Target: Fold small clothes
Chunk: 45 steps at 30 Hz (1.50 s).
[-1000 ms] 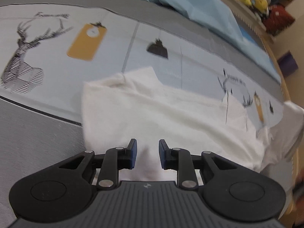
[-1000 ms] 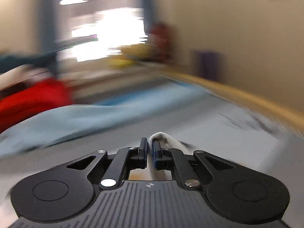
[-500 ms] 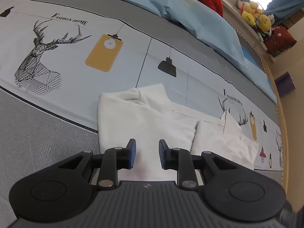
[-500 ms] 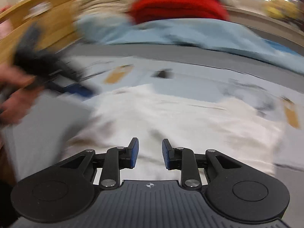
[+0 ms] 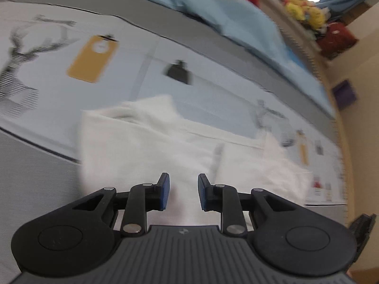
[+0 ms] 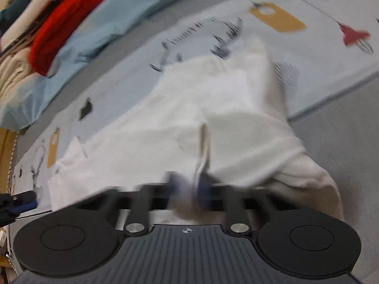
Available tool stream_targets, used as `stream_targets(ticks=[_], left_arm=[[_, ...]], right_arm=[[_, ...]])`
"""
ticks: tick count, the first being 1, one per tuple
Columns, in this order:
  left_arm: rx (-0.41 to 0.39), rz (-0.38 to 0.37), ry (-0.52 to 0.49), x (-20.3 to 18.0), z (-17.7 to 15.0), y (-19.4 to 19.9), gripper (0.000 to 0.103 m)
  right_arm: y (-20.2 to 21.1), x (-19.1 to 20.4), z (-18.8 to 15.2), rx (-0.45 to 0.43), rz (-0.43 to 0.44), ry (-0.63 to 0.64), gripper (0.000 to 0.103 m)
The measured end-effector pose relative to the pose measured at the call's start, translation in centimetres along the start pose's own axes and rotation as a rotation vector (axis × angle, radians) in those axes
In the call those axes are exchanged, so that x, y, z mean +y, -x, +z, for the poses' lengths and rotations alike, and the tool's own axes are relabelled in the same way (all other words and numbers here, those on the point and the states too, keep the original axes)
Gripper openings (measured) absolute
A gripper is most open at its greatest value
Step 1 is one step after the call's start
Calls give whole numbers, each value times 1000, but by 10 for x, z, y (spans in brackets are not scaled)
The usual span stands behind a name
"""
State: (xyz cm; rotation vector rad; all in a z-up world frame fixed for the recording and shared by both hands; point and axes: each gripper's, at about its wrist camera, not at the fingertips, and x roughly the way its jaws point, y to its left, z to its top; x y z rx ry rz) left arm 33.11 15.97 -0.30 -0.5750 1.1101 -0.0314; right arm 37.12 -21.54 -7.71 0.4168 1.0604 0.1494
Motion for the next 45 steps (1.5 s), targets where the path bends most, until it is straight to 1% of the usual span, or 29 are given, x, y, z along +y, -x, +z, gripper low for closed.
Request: stream_targets(ticks=[1, 2, 3, 5, 6, 7, 10, 12, 14, 15, 18, 19, 20, 21, 22, 23, 24, 25, 26, 27, 28, 30, 31, 32, 33, 34, 37, 40, 45], left_arm=[[8, -45, -2, -4, -1, -2, 27], [18, -94, -9, -9, -3, -5, 27], [26, -134, -24, -15, -4, -7, 28], [36, -203, -79, -32, -9, -10, 37], [39, -228, -108, -40, -13, -11, 44], [42, -253, -143, -49, -16, -11, 48], [43, -289, -235, -69, -26, -12, 51], [42, -294, -295, -82, -36, -14, 52], [14, -266, -327, -91, -42, -14, 52], [3, -251, -331, -91, -44, -14, 50], [-26, -212, -316, -89, -42, -16, 20], [-29, -187, -305, -85, -41, -16, 17], [-31, -153, -292, -81, -37, -16, 17], [-35, -104, -270, -74, -32, -14, 16], [-44, -47, -231, -65, -28, -12, 16], [-60, 8, -170, -52, -22, -7, 15], [-89, 60, -79, -34, -16, 1, 16], [-121, 98, 34, -13, -11, 9, 16], [-141, 121, 130, 4, -7, 16, 16], [-149, 140, 221, 23, -5, 22, 16], [-144, 159, 284, 38, -4, 25, 16], [-130, 185, 355, 54, -3, 26, 17], [-119, 193, 387, 62, -2, 25, 23], [-99, 200, 415, 68, -1, 23, 28], [-82, 206, 443, 75, -1, 21, 38], [-75, 209, 470, 80, -1, 20, 45], [-81, 213, 488, 87, -2, 28, 50], [-100, 225, 489, 91, 1, 35, 51], [-88, 226, 520, 99, 1, 32, 51]], right_arm=[[4, 4, 2, -23, 39, 3, 4], [9, 9, 4, -45, 109, -2, 4], [17, 13, 5, -67, 204, -12, 4], [27, 22, 8, -77, 386, -17, 4], [29, 26, 11, -75, 442, -12, 4], [31, 30, 12, -77, 480, -8, 4], [31, 34, 15, -73, 556, -22, 4], [24, 35, 19, -58, 578, -51, 4], [21, 35, 19, -48, 588, -55, 4], [20, 34, 19, -42, 599, -56, 4], [23, 41, 18, -32, 629, -32, 4], [23, 43, 19, -25, 629, -18, 4], [27, 44, 16, -22, 621, -5, 8], [30, 45, 17, -26, 597, 10, 8], [33, 44, 17, -41, 560, 24, 8], [36, 43, 19, -65, 508, 37, 11], [37, 40, 21, -94, 442, 43, 18], [38, 36, 23, -111, 360, 36, 22], [36, 30, 25, -118, 256, 13, 27], [32, 23, 26, -110, 142, -24, 28], [28, 12, 25, -97, 43, -76, 28], [21, -9, 18, -59, -80, -204, 28], [17, -19, 13, -34, -105, -269, 28], [15, -28, 7, -16, -107, -332, 27], [14, -35, 2, -3, -106, -389, 27], [13, -39, -1, 3, -110, -420, 27], [18, -43, -6, -19, -123, -462, 27], [21, -45, -4, -52, -162, -474, 28], [15, -61, 2, -30, -187, -504, 29]])
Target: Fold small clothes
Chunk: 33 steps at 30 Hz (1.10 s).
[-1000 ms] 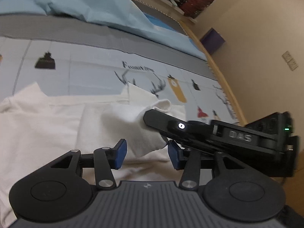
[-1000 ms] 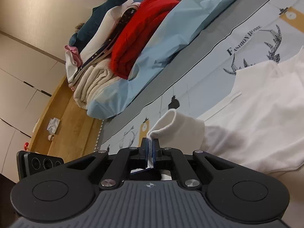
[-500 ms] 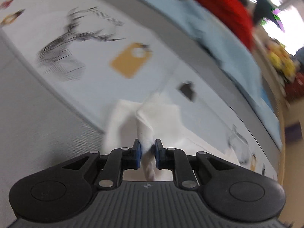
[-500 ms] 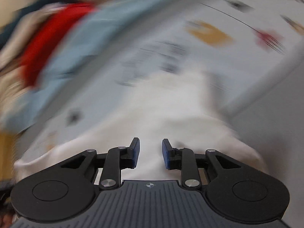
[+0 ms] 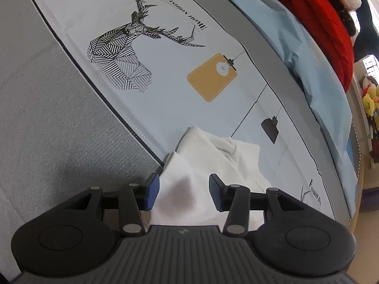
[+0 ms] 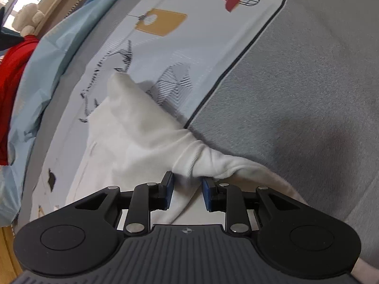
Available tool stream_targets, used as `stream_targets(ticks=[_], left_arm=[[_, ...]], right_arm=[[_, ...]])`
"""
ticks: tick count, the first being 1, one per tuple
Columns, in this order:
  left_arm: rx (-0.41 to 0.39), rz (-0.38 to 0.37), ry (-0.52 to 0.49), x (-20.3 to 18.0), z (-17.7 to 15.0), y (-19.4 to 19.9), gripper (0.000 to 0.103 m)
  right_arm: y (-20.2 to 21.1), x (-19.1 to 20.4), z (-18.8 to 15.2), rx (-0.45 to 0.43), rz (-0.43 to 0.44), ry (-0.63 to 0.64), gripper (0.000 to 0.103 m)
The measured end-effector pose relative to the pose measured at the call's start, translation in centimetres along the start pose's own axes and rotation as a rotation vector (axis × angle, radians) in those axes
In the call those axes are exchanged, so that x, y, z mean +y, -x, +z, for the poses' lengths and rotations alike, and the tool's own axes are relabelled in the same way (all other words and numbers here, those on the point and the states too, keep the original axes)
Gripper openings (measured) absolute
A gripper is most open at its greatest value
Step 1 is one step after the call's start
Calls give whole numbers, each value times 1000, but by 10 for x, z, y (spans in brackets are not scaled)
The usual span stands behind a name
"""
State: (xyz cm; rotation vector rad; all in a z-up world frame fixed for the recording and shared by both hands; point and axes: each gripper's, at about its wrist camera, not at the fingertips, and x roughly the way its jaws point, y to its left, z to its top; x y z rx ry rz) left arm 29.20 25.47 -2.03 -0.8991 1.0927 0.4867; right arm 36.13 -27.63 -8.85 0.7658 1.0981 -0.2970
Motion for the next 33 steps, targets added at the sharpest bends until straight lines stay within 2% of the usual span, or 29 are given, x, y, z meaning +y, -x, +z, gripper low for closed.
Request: stream_targets(ticks=[2, 3, 5, 7, 10, 12, 15, 17, 18, 20, 22, 23, 24, 25, 26, 28, 30, 31, 33], left_arm=[[2, 1, -4, -1, -1, -1, 51], [4, 0, -6, -1, -1, -1, 51], [9, -2, -9, -2, -2, -3, 51], [15, -3, -14, -4, -3, -4, 51], [13, -2, -23, -6, -5, -5, 51], [13, -5, -32, -8, -6, -5, 51], [23, -15, -31, -9, -7, -7, 51], [30, -17, -32, -9, -8, -9, 51], [33, -16, -31, -9, -9, -9, 51], [41, -19, -24, -8, -10, -10, 51], [41, -23, -25, -8, -10, -10, 51], [39, -23, -29, -9, -9, -10, 51], [38, -25, -34, -10, -10, -9, 51], [40, -28, -39, -11, -10, -9, 51], [44, -33, -44, -12, -11, -9, 51], [55, -40, -57, -14, -14, -10, 51], [69, -50, -68, -16, -16, -12, 50], [77, -56, -73, -16, -17, -13, 50], [94, -67, -75, -15, -20, -16, 50]], right_arm=[[2, -8, 6, -15, -10, -28, 26], [7, -11, 8, -44, -24, -35, 16], [21, -13, 14, -138, -74, -33, 9], [30, -15, 20, -197, -103, -34, 8], [38, -19, 22, -230, -105, -51, 11], [45, -14, 19, -277, -73, -31, 12], [41, 0, 19, -238, 41, 31, 12], [31, 2, 18, -179, 65, 26, 12], [23, -3, 20, -136, 50, -3, 12], [7, -21, 23, -85, -39, -95, 9], [11, -31, 24, -113, -58, -143, 9], [21, -25, 24, -172, -92, -110, 16], [31, -17, 23, -239, -116, -66, 16], [39, -13, 23, -294, -86, -36, 16], [43, -9, 25, -316, -18, -19, 16], [36, 0, 28, -259, 113, 36, 16], [21, 0, 30, -168, 187, 30, 16], [13, -2, 31, -137, 190, 20, 16], [0, -9, 32, -106, 132, 12, 14]])
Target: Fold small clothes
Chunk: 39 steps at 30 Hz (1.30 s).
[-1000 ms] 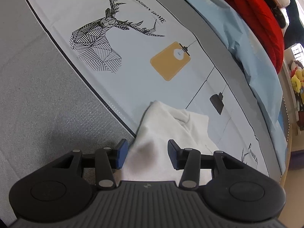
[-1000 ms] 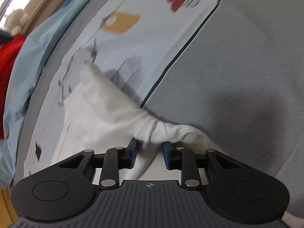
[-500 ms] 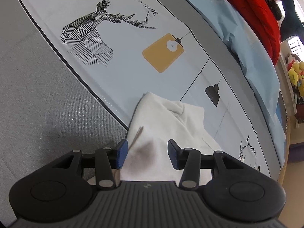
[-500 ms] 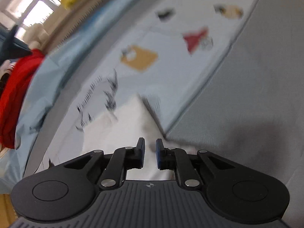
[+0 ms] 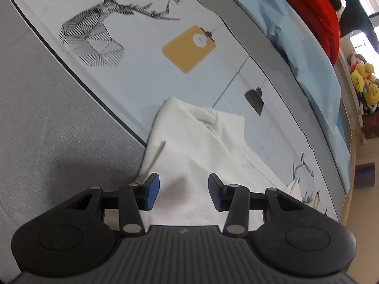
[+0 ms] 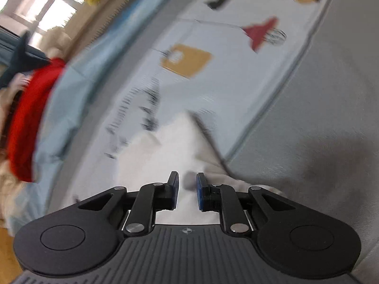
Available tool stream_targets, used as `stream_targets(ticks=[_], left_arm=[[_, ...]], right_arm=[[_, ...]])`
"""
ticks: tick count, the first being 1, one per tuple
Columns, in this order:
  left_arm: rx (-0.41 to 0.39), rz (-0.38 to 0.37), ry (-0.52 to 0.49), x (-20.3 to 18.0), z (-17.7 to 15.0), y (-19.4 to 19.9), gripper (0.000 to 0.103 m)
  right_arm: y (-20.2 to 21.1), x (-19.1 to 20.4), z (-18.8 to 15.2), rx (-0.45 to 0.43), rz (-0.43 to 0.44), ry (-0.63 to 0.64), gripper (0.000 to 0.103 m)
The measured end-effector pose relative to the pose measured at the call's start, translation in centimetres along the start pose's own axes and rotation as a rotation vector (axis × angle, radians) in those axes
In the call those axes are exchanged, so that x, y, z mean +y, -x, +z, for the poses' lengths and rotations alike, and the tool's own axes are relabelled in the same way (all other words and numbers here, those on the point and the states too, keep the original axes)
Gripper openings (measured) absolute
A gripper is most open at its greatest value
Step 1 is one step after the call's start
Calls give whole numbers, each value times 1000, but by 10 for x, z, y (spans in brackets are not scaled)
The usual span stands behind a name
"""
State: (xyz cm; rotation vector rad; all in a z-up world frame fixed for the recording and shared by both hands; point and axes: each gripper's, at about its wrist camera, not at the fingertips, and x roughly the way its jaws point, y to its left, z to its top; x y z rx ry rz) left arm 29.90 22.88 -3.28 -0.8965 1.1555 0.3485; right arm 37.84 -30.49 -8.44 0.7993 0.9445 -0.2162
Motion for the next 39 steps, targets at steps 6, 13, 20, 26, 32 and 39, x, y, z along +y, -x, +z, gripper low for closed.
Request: stream_targets(ticks=[6, 13, 20, 26, 32, 39], left_arm=[[43, 171, -58, 21, 4, -30, 41], [-22, 140, -172, 13, 0, -14, 22], [-37, 160, -328, 10, -25, -5, 20], [-33, 248, -545, 19, -66, -28, 44], [-154, 238, -670, 2, -96, 30, 33], [-182, 114, -770, 20, -149, 102, 33]], right_arm=[[17, 4, -2, -126, -156, 58, 16], [13, 25, -11, -29, 17, 181, 17], [27, 22, -13, -51, -70, 213, 19], [13, 13, -21, 156, -92, 360, 28], [109, 15, -21, -83, -152, 507, 30], [225, -7, -47, -161, 44, 734, 33]])
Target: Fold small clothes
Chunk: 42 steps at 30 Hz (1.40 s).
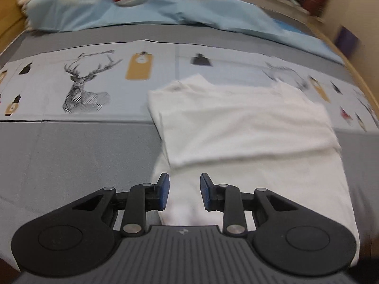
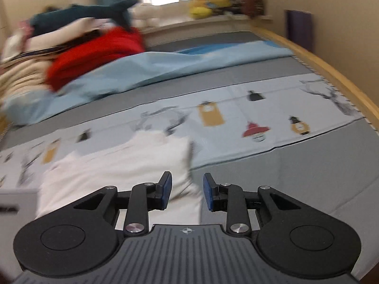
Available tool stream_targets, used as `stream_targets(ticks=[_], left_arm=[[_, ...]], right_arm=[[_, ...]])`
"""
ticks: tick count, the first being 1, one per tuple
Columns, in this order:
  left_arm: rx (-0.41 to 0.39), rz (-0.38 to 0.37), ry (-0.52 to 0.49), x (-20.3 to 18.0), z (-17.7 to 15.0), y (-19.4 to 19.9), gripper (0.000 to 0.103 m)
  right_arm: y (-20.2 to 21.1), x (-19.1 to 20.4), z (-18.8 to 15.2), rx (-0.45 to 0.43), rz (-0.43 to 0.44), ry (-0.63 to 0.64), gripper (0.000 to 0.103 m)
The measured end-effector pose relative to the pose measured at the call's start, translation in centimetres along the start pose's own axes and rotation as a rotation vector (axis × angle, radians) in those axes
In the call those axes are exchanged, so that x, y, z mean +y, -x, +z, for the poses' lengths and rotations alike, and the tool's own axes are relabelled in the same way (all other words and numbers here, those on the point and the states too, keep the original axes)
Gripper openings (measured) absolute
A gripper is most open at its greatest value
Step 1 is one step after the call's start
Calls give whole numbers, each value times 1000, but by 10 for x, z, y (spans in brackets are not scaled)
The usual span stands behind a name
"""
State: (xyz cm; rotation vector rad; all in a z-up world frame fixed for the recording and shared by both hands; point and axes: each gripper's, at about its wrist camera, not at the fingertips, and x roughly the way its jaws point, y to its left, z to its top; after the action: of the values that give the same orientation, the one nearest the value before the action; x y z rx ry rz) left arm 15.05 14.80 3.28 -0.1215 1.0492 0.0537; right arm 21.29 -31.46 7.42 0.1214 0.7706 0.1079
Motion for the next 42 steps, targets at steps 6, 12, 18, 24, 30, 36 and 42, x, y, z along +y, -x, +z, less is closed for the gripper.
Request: stream_targets(ticks=[6, 12, 18, 24, 30, 36, 42], left_arm=[[150, -29, 76, 9, -95, -9, 31], [274, 7, 147, 22, -147, -30, 30], [304, 18, 212, 32, -153, -34, 30], [246, -16, 244, 34, -167, -42, 30], [230, -33, 229, 32, -166, -41, 29], [212, -41, 137, 20, -170, -30, 8], [216, -38, 131, 16, -168, -32, 8]], right_arm=[[23, -11, -69, 171, 3, 69, 33], [18, -23, -106, 271, -32, 133, 33], [2, -37, -140, 377, -69, 91, 33], [-15, -40, -162, 432, -83, 54, 34], [-28, -29, -173, 439, -89, 83, 43], [-32, -24, -172, 426, -85, 78, 40], [-31, -27, -174, 415, -64, 91, 37]])
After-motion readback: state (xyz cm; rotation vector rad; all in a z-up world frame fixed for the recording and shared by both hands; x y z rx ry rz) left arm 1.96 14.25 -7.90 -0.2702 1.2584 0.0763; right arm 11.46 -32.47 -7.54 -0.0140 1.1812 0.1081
